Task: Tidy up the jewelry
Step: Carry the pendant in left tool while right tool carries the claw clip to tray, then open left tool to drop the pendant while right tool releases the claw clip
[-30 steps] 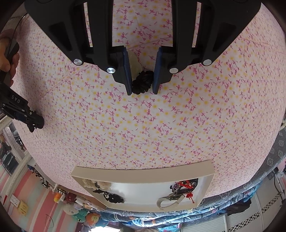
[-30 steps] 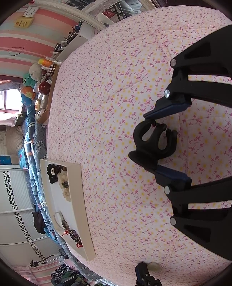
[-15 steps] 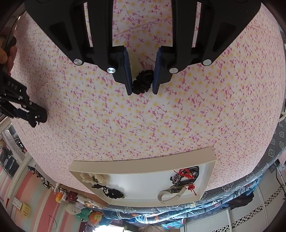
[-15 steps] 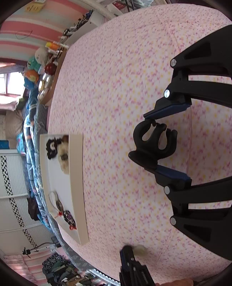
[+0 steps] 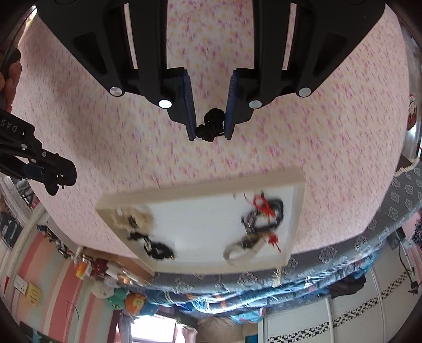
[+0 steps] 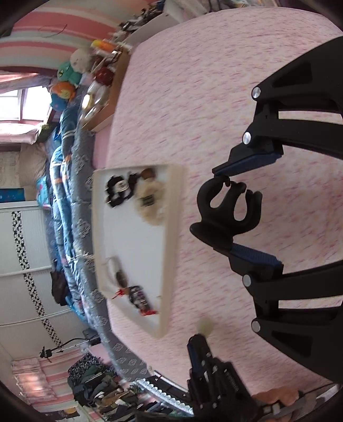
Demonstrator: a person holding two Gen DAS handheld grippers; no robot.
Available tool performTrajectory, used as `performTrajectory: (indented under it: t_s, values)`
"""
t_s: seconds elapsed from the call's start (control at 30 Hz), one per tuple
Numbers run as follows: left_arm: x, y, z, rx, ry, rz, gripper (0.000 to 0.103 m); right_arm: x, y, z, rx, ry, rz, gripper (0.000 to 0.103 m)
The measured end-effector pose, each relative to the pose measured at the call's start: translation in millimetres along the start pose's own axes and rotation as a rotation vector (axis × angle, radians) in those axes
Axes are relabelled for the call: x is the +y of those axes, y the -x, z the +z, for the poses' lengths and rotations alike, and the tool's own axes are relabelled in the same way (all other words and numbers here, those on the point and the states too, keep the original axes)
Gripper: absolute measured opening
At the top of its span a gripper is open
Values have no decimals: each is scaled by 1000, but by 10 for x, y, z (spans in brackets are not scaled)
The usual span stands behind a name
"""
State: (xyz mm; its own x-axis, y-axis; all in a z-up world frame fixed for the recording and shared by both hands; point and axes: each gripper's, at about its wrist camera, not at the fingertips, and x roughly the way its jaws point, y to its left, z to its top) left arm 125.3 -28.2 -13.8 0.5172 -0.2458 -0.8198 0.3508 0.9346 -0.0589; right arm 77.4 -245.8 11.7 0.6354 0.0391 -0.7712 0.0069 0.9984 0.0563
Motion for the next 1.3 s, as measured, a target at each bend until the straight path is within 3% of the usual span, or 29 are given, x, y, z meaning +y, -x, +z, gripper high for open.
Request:
performTrajectory:
  t_s: [0.1, 0.27, 0.53, 0.67, 0.9, 1.1, 1.3]
  values:
    - [100, -27, 205, -1, 42, -20, 20, 24, -97, 225, 4, -11, 35, 52]
    - [276, -60, 604, -39, 84, 22, 18, 44, -228, 565, -3, -42, 72, 52]
    - [401, -297, 1045, -23, 80, 61, 18, 41, -517, 1004, 16, -54, 45, 52]
    - [439, -577, 1222, 30, 101, 19, 18, 24, -781, 1149, 39, -70, 22, 52]
    - [383, -978, 1288, 49, 103, -8, 18, 90, -1234, 1211, 74, -75, -6, 52]
    - [279, -1090, 1300, 26, 40, 71, 18, -7, -1492, 1212, 84, -84, -53, 52]
    - [366, -1240, 1335, 47, 43, 78, 18, -25, -1653, 1234, 89, -69, -76, 52]
